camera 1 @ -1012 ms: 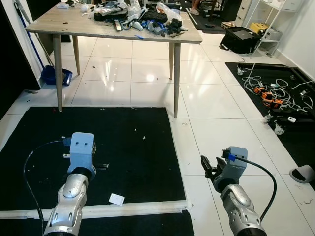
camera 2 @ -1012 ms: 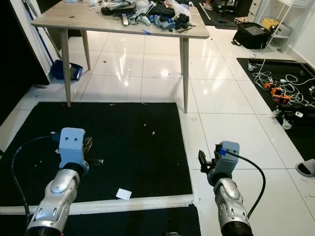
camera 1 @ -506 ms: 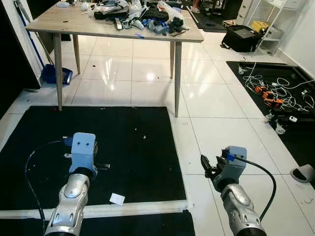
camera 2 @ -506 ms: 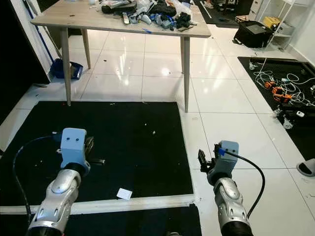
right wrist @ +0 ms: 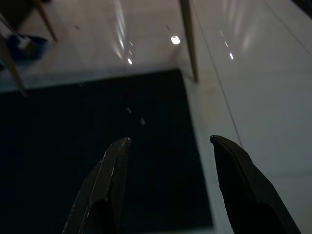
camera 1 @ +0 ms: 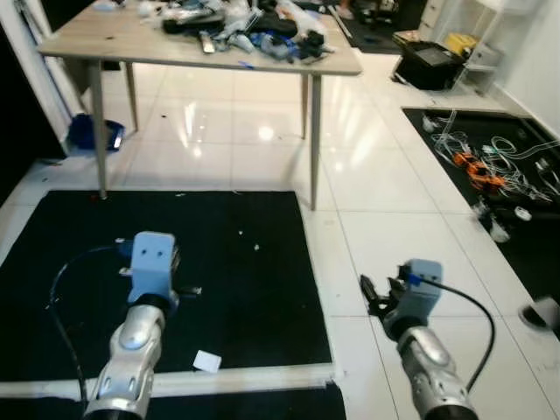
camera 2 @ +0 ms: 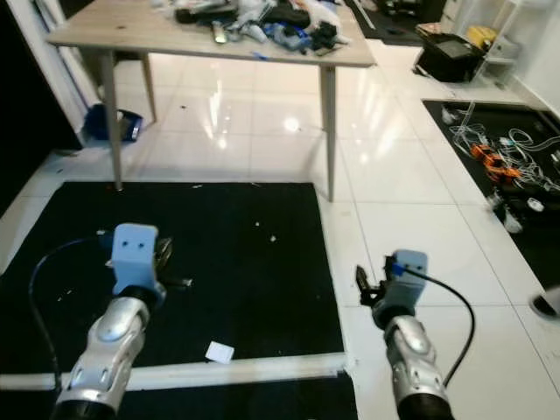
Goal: Picking trash to rubbish bin
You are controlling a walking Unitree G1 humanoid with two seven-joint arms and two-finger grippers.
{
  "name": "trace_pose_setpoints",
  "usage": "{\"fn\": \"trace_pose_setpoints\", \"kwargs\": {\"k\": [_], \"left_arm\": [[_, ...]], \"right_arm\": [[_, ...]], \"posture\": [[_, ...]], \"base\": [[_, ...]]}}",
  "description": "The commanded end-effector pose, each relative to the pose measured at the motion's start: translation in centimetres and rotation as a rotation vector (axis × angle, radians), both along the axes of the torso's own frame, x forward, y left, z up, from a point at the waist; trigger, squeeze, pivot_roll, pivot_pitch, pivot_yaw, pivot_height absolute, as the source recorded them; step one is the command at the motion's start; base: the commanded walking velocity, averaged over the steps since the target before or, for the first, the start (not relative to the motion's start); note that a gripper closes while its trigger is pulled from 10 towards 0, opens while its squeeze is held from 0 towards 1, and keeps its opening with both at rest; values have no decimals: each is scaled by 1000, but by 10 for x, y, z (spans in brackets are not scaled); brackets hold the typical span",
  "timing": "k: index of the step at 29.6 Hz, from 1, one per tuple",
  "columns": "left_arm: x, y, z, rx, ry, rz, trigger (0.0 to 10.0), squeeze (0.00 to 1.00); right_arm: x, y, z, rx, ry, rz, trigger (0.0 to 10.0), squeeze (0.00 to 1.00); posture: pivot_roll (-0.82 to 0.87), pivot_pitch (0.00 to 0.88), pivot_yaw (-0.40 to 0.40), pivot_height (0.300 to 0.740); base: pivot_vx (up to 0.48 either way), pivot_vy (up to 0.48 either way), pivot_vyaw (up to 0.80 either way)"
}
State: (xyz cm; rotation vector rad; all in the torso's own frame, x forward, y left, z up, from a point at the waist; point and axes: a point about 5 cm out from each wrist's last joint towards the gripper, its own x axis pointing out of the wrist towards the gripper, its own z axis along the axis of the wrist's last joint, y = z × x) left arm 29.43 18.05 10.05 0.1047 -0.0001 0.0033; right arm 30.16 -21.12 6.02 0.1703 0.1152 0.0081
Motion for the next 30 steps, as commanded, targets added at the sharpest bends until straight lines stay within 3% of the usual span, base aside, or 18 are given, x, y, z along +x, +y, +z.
{"fn": "trace_pose_setpoints", "kwargs": {"k": [1,30], "left_arm": [[-3,4,-6,3,18,10,10000,0],[-3,0,-4,0,5,3,10000,0]], "right_arm": [[-4,5,-7,13,20,6,10000,0],[-1,10,-2,30,-8,18,10000,0]], "posture": [[28,118,-24,740],[26,126,-27,740]], "base": [[277,0,0],[269,0,0]]}}
